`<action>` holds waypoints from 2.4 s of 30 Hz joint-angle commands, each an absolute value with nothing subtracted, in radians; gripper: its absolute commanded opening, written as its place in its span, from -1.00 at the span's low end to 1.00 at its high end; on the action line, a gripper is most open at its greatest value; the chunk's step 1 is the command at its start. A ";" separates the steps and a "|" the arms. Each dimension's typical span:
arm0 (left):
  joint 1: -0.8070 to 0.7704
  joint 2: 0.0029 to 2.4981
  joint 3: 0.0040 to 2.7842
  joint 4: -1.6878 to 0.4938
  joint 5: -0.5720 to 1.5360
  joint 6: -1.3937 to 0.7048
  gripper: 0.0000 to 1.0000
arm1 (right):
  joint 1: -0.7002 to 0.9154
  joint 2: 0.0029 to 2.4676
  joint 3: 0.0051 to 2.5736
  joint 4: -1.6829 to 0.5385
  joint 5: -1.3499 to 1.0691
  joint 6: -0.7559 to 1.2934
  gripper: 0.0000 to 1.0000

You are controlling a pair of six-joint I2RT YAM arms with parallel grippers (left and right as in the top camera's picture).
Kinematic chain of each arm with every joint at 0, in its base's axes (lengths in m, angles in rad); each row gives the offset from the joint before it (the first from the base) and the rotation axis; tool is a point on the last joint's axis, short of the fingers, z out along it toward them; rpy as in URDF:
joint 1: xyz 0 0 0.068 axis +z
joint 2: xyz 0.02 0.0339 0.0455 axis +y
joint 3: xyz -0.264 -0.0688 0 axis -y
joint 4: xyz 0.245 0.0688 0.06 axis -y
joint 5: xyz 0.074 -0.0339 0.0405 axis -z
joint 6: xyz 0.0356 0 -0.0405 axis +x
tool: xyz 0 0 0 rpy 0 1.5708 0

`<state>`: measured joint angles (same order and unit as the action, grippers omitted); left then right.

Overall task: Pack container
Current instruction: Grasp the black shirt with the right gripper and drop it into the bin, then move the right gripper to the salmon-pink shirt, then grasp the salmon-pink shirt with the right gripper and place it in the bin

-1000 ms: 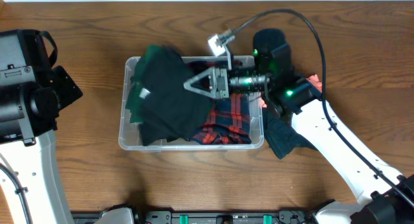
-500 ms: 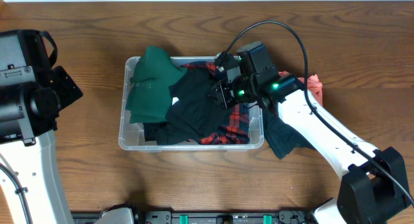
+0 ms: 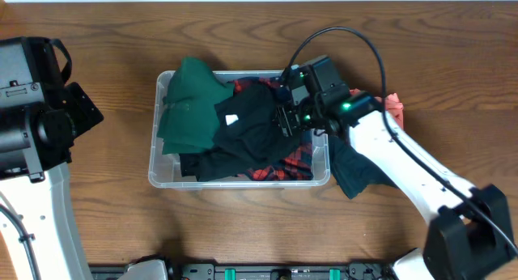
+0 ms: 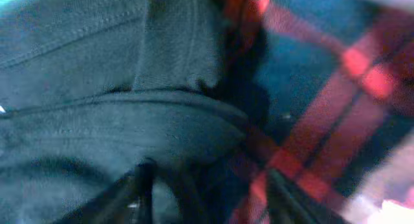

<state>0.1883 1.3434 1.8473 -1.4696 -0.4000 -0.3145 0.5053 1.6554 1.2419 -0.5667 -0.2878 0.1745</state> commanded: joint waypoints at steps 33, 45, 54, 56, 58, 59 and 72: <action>0.192 1.336 1.847 -1.473 -0.419 -0.320 0.96 | -0.266 1.919 1.130 -0.680 -0.640 0.133 0.55; 0.192 1.336 1.847 -1.473 -0.419 -0.320 0.96 | -0.255 1.753 1.147 -0.633 -0.909 0.133 -0.97; 0.192 1.336 1.847 -1.473 -0.419 -0.320 0.96 | -0.208 1.415 1.154 -0.328 -1.095 0.338 -0.98; 0.192 1.336 1.847 -1.473 -0.419 -0.320 0.96 | -0.167 1.372 1.154 -0.210 -1.138 0.439 -0.97; 0.192 1.336 1.847 -1.473 -0.419 -0.320 0.96 | -0.104 1.345 1.154 -0.069 -1.160 0.545 -0.98; 0.192 1.336 1.847 -1.473 -0.419 -0.320 0.96 | -0.077 1.340 1.154 -0.015 -1.160 0.581 -0.97; 0.192 1.336 1.847 -1.473 -0.419 -0.320 0.96 | 0.442 1.482 1.154 0.355 -0.945 0.627 -0.97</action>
<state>0.1883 1.3434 1.8469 -1.4693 -0.4004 -0.3145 0.3767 1.4334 1.1469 0.3584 -1.0183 0.6701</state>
